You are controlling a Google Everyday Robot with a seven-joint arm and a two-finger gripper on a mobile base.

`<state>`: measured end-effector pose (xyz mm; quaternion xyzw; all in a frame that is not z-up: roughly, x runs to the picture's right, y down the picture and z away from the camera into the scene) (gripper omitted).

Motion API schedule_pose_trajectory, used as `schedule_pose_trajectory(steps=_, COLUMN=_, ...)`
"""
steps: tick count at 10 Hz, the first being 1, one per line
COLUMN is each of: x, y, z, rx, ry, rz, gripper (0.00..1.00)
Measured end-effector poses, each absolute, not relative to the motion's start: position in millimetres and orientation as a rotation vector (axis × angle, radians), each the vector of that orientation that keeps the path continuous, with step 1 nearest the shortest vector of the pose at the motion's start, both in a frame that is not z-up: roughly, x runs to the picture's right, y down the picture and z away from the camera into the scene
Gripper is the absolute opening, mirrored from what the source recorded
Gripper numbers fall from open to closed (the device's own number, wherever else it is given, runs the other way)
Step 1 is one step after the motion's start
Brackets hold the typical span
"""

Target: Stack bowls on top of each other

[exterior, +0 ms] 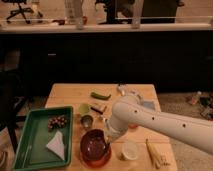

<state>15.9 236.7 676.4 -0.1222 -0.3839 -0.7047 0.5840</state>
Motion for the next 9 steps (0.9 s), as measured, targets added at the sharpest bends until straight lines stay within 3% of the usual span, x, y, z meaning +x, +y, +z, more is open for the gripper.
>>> schedule_pose_trajectory(steps=6, x=16.1, y=237.6, z=676.8, rx=-0.286, ry=-0.898, rz=-1.643, gripper=0.01)
schedule_pose_trajectory(steps=9, x=16.1, y=237.5, z=676.8, rx=-0.285, ry=-0.898, rz=-1.643, gripper=0.26)
